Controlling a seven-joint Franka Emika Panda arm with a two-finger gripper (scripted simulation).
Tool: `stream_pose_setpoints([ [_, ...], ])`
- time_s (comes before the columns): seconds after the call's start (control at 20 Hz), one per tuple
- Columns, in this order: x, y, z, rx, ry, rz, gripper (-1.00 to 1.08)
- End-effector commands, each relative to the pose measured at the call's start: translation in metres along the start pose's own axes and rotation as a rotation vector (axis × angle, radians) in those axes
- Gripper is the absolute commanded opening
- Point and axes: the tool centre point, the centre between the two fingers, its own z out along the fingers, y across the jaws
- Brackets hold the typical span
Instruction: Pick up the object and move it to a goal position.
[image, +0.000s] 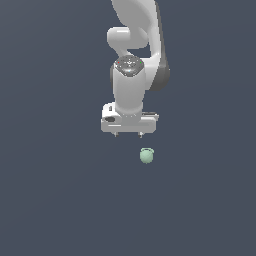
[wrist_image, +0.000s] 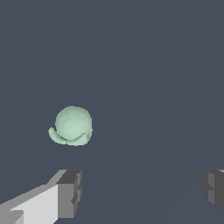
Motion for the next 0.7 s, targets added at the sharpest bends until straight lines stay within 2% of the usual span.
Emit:
stream_pose_setpoints([
  [0.0, 0.0, 0.0, 0.0, 0.0, 0.0, 0.0, 1.0],
  [0.4, -0.013, -0.013, 0.015, -0.005, -0.05, -0.065, 1.0],
  [0.65, -0.013, -0.013, 0.014, -0.005, -0.05, -0.066, 1.0],
])
